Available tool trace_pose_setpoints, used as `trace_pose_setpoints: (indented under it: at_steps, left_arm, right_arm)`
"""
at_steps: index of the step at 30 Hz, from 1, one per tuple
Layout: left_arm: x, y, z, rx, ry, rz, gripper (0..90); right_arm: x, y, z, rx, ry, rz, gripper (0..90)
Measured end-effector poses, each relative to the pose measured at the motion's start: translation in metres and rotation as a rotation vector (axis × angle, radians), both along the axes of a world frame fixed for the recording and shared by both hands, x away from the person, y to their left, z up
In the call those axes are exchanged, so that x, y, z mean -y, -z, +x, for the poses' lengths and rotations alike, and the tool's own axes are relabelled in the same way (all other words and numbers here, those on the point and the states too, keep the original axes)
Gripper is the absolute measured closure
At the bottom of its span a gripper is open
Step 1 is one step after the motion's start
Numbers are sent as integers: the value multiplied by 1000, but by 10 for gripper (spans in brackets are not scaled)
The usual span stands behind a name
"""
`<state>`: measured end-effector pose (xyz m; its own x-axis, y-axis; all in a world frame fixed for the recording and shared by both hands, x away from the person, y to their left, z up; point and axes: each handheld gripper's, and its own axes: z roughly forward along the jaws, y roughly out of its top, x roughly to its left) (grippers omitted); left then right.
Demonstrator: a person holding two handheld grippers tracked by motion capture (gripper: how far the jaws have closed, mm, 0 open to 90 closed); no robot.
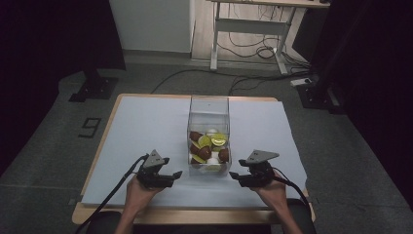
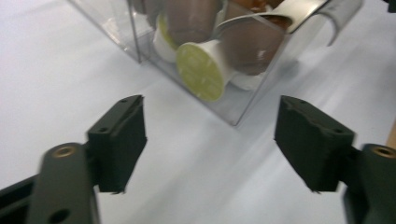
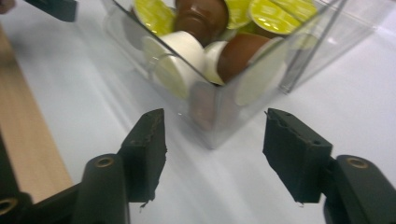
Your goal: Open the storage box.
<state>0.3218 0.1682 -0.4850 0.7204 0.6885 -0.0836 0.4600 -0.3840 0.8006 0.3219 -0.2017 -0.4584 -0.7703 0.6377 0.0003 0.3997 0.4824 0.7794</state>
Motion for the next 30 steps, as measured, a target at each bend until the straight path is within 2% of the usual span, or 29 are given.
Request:
trace_pose_setpoints:
  at_steps: [6,9,14,18,20,27,30]
  left_arm:
    - [-9,8,7,-21,-28,12,160]
    - [-12,12,10,-31,-29,19,152]
    - [-17,17,15,-40,-43,21,140]
    - [-20,22,17,-48,-57,42,95]
    - [-22,26,20,-60,-67,65,75]
    - [-21,36,22,-75,-79,125,40]
    - [-20,40,22,-89,-81,151,8]
  right_arm:
    - [12,5,9,16,56,-1,301]
    - [16,11,16,5,80,-27,270]
    - [23,21,26,-26,117,-41,207]
    - [29,27,31,-41,142,-40,163]
    - [32,34,36,-47,155,-49,142]
    - [34,50,43,-31,180,-109,123]
    - [33,57,44,-58,176,-99,75]
